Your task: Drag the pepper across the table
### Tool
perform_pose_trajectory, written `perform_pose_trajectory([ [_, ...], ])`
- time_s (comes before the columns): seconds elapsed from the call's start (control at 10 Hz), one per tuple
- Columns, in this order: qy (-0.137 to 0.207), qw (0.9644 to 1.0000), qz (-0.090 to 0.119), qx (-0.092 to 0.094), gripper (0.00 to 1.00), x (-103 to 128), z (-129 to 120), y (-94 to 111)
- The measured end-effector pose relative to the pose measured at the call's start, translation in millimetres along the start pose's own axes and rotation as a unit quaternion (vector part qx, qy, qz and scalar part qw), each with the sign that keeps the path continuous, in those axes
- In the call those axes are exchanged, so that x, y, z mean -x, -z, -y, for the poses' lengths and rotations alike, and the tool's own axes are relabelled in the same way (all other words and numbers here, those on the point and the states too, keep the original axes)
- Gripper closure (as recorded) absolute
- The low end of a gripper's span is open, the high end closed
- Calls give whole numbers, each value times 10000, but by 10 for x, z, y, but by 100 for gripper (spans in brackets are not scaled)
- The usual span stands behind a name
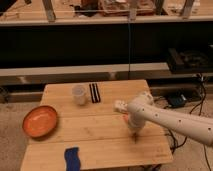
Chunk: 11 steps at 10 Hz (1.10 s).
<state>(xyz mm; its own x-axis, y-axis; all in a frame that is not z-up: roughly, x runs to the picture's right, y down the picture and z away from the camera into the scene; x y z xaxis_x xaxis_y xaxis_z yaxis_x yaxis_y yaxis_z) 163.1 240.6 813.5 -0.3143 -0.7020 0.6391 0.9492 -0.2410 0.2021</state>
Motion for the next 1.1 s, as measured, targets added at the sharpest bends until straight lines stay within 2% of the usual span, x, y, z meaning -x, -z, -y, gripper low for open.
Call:
perform_pose_trajectory([
  [0.4, 525, 9986, 59, 1, 100, -102, 320, 45],
  [0.6, 847, 9964, 85, -3, 100, -143, 543, 64],
  [1.1, 1312, 9912, 154, -72, 100, -170, 829, 59],
])
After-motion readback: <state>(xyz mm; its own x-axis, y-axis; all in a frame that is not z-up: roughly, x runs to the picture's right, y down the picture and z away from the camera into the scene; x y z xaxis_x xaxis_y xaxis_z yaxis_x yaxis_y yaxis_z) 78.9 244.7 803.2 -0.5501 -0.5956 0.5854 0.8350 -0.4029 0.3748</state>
